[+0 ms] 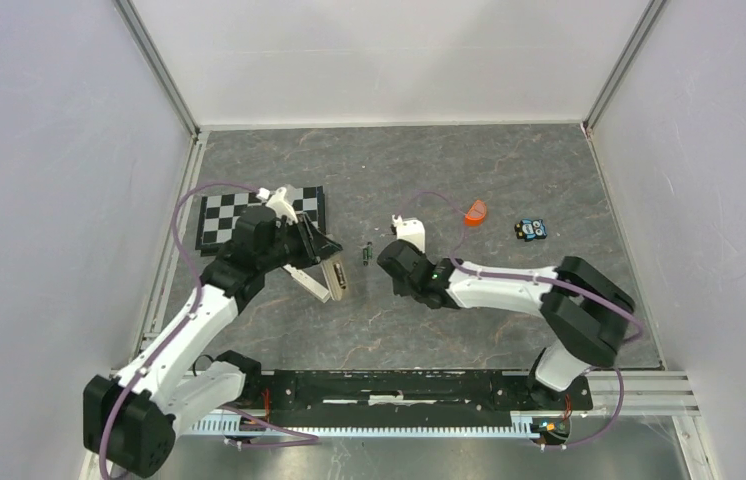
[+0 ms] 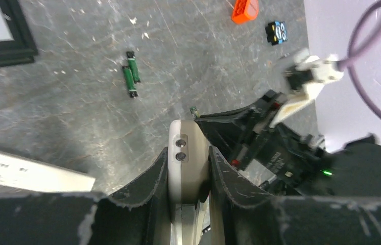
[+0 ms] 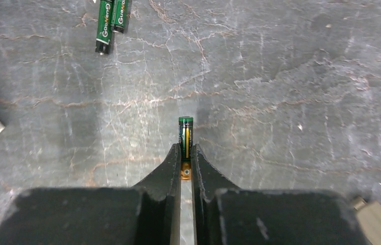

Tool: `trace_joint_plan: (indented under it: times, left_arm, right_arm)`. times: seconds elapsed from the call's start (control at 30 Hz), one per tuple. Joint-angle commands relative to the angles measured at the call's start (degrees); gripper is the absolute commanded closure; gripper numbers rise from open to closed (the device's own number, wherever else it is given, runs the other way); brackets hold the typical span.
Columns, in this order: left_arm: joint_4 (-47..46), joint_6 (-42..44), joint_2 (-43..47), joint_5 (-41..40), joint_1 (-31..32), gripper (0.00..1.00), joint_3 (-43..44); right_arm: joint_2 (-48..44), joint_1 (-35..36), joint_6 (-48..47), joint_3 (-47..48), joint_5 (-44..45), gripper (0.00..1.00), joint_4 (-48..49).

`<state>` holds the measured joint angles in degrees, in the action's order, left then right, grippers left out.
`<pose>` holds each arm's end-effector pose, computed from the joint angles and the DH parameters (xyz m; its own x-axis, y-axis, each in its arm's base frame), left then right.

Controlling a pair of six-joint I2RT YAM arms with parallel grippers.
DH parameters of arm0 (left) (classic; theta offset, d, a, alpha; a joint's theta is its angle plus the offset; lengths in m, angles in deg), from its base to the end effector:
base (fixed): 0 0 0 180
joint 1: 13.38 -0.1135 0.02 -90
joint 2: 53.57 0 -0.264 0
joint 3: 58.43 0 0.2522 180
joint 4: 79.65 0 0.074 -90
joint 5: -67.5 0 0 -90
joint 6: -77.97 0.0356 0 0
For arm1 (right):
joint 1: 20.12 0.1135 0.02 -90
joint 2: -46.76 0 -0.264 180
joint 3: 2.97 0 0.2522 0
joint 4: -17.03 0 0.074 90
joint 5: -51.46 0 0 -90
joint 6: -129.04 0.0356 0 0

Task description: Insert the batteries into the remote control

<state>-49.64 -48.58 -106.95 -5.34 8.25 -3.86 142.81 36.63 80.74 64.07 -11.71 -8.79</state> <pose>0.1907 -0.0869 0.2786 -0.7128 -0.3295 -0.6191 0.2091 0.7428 -0.6360 0.1940 0.2666 0.1673 -0.7363 -0.0403 -0.6755 -0.1526 0.9824 0.1077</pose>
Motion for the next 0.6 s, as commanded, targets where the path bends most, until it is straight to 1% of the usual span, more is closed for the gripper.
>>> trace_joint_plan:
  times: [0.0, 0.07, 0.2, 0.27, 0.47, 0.57]
  left_arm:
    - [-12.46, -6.11, -5.53, 7.89, 0.58, 0.98, -2.39]
    - [-15.25, -7.40, -9.96, 9.46, 0.79, 0.98, -2.35]
    - [-27.67, -10.90, -17.14, 13.11, 1.19, 0.98, -3.66]
    - [-30.90, -11.18, -19.68, 14.62, 1.19, 0.98, -3.78]
    - [-42.17, -15.19, -24.50, 20.65, 1.81, 0.98, -5.70]
    - [-44.06, -16.21, -25.38, 21.45, 2.11, 0.98, -6.32]
  right_arm:
    - [-8.45, -0.34, -1.44, -3.98, -1.19, 0.90, 2.37]
    - [-11.55, -0.37, -1.78, -5.91, -2.40, 0.90, 3.87]
    - [-17.49, -0.43, -3.11, -8.88, -6.29, 0.90, 6.86]
    - [-21.01, -0.37, -3.77, -10.01, -8.43, 0.89, 7.98]
    - [-28.81, -0.37, -4.41, -12.84, -16.00, 0.88, 11.59]
    - [-30.61, -0.39, -4.51, -13.70, -19.37, 0.87, 15.21]
